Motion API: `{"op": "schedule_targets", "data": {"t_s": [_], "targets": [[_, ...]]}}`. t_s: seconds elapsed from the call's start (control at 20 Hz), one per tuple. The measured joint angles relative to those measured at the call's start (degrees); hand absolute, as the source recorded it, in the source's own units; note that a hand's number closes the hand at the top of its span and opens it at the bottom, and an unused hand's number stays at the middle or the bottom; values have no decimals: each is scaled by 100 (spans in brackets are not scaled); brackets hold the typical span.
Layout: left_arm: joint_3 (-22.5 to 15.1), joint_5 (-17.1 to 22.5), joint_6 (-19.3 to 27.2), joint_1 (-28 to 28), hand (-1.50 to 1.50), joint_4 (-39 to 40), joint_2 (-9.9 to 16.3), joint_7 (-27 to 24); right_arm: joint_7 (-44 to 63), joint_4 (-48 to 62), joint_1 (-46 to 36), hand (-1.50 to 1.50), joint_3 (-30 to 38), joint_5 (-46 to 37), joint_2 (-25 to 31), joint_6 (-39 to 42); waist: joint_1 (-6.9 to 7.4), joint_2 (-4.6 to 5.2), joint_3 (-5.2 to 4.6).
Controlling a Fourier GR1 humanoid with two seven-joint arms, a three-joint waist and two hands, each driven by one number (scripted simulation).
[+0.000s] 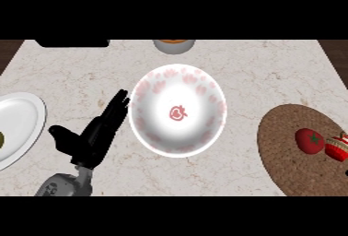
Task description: Pick the tomato from the placemat and place it in the bowl
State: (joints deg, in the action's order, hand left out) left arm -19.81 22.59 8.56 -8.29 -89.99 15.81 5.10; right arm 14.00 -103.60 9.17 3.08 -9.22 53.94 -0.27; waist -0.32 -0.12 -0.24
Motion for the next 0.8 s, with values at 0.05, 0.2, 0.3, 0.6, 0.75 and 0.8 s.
{"op": "schedule_targets", "data": {"t_s": [0.05,0.2,0.3,0.6,0.75,0.8], "targets": [[44,35,-36,-12,0,1,17,14,358,-160,-29,-150,-25,22,119,171,5,1,0],[40,20,-93,-41,0,27,-25,20,1250,-287,-336,-150,-238,85,323,675,72,17,5],[93,45,-167,-39,0,4,2,48,1836,-339,-627,-150,-389,202,326,977,101,21,8],[156,-4,-362,69,0,9,-23,-18,3106,-3,-1517,-150,-871,366,32,1688,132,27,15],[176,-104,-326,44,0,10,-109,25,3492,316,-1872,-150,-1025,270,-164,1955,118,25,19],[188,-161,-322,5,0,131,-177,-24,3622,312,-1915,-150,-1065,242,-253,2017,100,25,20]]}}
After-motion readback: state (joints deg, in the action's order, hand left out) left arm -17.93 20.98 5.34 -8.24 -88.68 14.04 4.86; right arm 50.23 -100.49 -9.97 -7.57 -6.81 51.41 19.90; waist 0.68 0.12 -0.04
